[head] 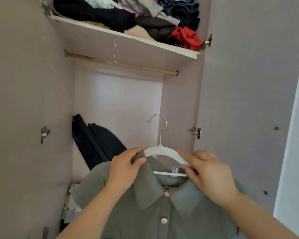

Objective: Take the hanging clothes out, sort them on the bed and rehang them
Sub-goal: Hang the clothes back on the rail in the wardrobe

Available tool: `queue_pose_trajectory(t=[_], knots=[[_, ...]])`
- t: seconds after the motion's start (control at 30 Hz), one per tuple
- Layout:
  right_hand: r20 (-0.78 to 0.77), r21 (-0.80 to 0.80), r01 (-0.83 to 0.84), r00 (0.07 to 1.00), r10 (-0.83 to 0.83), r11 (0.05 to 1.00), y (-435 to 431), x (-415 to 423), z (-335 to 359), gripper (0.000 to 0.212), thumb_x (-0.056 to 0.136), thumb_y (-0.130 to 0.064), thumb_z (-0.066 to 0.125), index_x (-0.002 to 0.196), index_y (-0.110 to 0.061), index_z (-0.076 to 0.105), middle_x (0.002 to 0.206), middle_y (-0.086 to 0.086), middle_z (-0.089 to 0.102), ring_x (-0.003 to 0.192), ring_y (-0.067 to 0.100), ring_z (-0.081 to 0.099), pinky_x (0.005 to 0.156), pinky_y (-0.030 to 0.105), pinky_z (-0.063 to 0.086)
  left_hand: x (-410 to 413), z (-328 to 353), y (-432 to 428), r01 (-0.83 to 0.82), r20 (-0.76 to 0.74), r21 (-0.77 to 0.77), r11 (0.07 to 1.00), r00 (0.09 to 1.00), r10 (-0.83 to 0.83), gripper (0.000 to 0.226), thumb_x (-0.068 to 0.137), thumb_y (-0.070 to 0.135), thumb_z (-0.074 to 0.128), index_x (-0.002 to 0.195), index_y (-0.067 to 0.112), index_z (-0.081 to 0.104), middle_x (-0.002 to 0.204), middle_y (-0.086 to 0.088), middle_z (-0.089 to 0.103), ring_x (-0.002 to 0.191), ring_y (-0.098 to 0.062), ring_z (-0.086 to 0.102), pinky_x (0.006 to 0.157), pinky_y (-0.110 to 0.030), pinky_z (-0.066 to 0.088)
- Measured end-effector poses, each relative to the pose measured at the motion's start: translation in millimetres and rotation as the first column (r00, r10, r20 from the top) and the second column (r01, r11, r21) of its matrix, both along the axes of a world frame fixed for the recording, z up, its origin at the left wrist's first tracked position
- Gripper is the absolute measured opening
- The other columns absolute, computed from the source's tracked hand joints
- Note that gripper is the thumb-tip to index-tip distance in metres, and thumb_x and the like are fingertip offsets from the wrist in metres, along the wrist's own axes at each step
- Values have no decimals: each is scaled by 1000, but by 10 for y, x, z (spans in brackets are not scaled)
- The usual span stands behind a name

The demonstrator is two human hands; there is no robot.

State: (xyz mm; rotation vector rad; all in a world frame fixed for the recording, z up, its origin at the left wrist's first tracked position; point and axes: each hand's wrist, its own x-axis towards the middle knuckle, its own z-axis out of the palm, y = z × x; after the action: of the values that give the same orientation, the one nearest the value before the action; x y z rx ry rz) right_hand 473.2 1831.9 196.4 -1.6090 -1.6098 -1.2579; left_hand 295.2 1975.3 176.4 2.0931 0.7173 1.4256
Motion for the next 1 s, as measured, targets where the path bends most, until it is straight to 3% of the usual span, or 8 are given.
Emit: queue_pose_trajectory(t=[0.13, 0.27, 0.43, 0.57, 0.77, 1.0], knots=[[22, 80, -30, 999, 28, 996, 546, 172, 225, 46, 59, -15, 86, 101, -26, 72, 74, -5, 65, 67, 20, 65, 35, 26, 47, 231, 188, 619, -10, 26, 96, 995, 1000, 8, 27, 84, 20, 63, 102, 39, 64, 85, 41, 54, 87, 12, 53, 79, -3, 34], [52, 114, -10, 999, 4, 993, 1017, 431, 423, 44, 57, -13, 87, 98, -24, 73, 76, -5, 67, 67, 21, 65, 35, 26, 47, 541, 308, 1150, -34, 7, 160, 987, 999, 33, 30, 88, 23, 59, 117, 29, 60, 100, 29, 51, 97, 3, 48, 87, -17, 34], [51, 139, 6, 999, -13, 990, 1601, 855, 607, 42, 58, -13, 86, 96, -25, 73, 76, -5, 66, 68, 22, 66, 36, 28, 47, 933, 411, 1762, -20, -33, 231, 973, 999, 29, 37, 91, 24, 53, 126, 36, 49, 112, 29, 46, 103, 8, 42, 90, -10, 28], [71, 168, -13, 997, 1, 986, 2052, 1236, 758, 41, 56, -13, 87, 93, -26, 72, 74, -7, 65, 66, 20, 65, 34, 29, 45, 1290, 548, 2198, -42, -66, 279, 959, 996, 62, 40, 92, 27, 51, 131, 36, 42, 119, 27, 41, 109, 5, 40, 95, -14, 28], [52, 196, -34, 998, 24, 980, 2674, 1787, 1026, 40, 56, -14, 87, 92, -25, 72, 75, -6, 65, 68, 22, 65, 36, 31, 47, 1846, 875, 2773, -109, -65, 351, 930, 988, 141, 42, 93, 31, 49, 134, 35, 39, 119, 30, 35, 109, 7, 37, 95, -12, 25], [6, 138, 29, 1000, -30, 990, 3323, 2245, 1328, 33, 64, -18, 82, 95, -25, 71, 80, -5, 65, 76, 22, 64, 43, 30, 47, 2289, 1156, 3453, -96, -98, 412, 906, 984, 148, 44, 93, 30, 49, 136, 32, 38, 133, 20, 43, 118, -1, 40, 97, -11, 25]])
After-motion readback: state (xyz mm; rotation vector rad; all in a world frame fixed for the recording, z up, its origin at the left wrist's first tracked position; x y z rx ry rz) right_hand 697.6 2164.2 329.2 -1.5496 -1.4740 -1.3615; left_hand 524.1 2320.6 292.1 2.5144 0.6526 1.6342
